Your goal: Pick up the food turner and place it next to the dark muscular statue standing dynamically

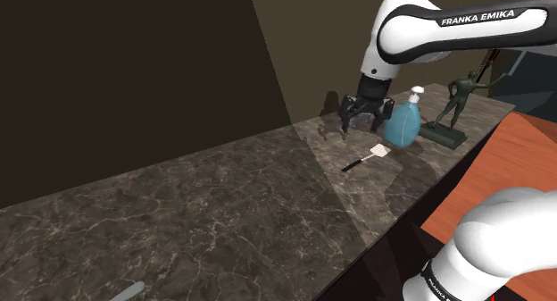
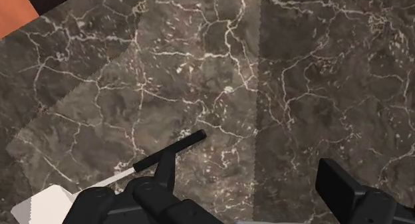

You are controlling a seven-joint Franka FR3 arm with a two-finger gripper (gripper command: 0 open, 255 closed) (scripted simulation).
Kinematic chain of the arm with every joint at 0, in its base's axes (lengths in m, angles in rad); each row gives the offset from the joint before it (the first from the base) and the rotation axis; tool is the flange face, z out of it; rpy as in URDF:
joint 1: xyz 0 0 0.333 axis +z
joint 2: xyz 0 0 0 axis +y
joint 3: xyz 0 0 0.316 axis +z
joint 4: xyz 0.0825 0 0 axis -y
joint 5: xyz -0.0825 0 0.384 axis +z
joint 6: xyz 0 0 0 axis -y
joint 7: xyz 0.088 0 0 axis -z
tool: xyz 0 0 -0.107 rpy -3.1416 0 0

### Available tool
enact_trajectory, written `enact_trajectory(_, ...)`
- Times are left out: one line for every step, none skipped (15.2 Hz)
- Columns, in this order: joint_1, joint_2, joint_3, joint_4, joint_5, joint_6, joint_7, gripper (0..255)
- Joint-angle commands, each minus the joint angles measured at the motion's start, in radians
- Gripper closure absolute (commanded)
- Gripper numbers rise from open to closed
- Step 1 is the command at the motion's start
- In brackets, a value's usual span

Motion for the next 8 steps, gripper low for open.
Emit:
enact_trajectory(-0.042, 0.058, -0.006, 0.000, -0.001, 0.054, 0.072, 0)
enact_trajectory(-0.061, 0.085, -0.009, 0.002, -0.001, 0.077, 0.108, 0)
enact_trajectory(-0.080, 0.111, -0.013, 0.004, -0.001, 0.099, 0.143, 0)
enact_trajectory(-0.099, 0.136, -0.016, 0.006, -0.001, 0.120, 0.178, 0)
enact_trajectory(-0.117, 0.161, -0.021, 0.008, -0.001, 0.141, 0.212, 0)
enact_trajectory(-0.135, 0.185, -0.026, 0.009, -0.001, 0.162, 0.247, 0)
enact_trajectory(-0.153, 0.208, -0.031, 0.010, -0.001, 0.182, 0.281, 0)
enact_trajectory(-0.170, 0.231, -0.037, 0.010, -0.001, 0.202, 0.315, 0)
